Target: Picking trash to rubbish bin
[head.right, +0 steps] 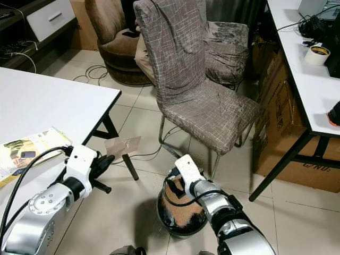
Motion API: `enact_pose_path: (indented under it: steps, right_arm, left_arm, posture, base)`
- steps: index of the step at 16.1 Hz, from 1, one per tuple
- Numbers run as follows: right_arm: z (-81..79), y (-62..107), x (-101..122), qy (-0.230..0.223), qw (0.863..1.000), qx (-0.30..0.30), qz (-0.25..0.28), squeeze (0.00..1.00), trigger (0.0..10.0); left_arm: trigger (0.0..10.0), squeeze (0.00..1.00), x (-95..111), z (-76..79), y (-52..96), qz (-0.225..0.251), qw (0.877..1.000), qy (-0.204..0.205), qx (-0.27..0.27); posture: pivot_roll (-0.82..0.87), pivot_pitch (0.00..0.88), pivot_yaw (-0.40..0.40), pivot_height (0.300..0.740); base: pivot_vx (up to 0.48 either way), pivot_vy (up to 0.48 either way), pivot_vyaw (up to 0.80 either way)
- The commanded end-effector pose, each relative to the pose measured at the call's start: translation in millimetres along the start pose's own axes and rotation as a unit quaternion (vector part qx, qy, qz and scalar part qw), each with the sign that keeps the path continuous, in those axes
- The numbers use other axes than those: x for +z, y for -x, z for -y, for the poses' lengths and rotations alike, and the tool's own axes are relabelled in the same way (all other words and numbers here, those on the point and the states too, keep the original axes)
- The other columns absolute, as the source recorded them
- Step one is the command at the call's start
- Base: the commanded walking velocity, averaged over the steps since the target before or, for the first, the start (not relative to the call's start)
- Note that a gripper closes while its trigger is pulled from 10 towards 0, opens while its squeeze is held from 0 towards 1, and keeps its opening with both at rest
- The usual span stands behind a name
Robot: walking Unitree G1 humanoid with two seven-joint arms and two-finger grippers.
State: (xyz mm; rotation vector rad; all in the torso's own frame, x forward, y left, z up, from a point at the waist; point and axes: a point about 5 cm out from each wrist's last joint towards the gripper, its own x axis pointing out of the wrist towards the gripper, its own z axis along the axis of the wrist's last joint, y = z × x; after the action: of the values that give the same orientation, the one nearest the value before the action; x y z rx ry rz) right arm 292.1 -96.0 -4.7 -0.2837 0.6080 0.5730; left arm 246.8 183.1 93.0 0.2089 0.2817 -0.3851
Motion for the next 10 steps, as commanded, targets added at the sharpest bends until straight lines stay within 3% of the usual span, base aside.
enact_pose_path:
  steps: [1, 5, 8, 9, 10]
  right_arm:
    - [-0.9, -1.8, 5.1, 0.017, 1.000, 0.004, -0.003, 0.02, 10.0]
    - [0.8, -2.5, 12.4, 0.033, 0.999, -0.002, 0.008, 0.00, 10.0]
    - [14.0, 4.8, 9.9, 0.013, 0.998, -0.041, 0.035, 0.00, 10.0]
    - [18.6, 18.6, -2.6, -0.011, 0.997, -0.053, 0.052, 0.00, 10.0]
    - [19.3, 25.5, -7.1, -0.018, 0.997, -0.055, 0.058, 0.00, 10.0]
  left_arm:
    - [10.0, 0.00, -0.7, -0.9, 0.1, -0.002, 1.000, -0.005, 0.000]
    - [10.0, 0.00, 1.3, 0.0, -3.9, 0.005, 1.000, -0.003, 0.002]
    - [10.0, 0.00, -2.1, 14.2, -17.4, 0.009, 0.999, 0.034, -0.020]
    - [10.0, 0.00, -17.4, 33.3, -32.3, -0.024, 0.997, 0.024, -0.069]
    - [10.0, 0.00, -23.6, 40.5, -37.2, -0.038, 0.995, 0.017, -0.086]
  posture:
    - [-0.01, 0.061, 0.030, 0.740]
    - [-0.02, 0.060, 0.027, 0.740]
    - [-0.03, 0.058, 0.025, 0.740]
    - [-0.06, 0.057, 0.026, 0.740]
    - [-0.07, 0.058, 0.027, 0.740]
  base:
    - [0.000, 0.000, 0.00]
    - [0.000, 0.000, 0.00]
    - [0.000, 0.000, 0.00]
    - [0.000, 0.000, 0.00]
    - [0.000, 0.000, 0.00]
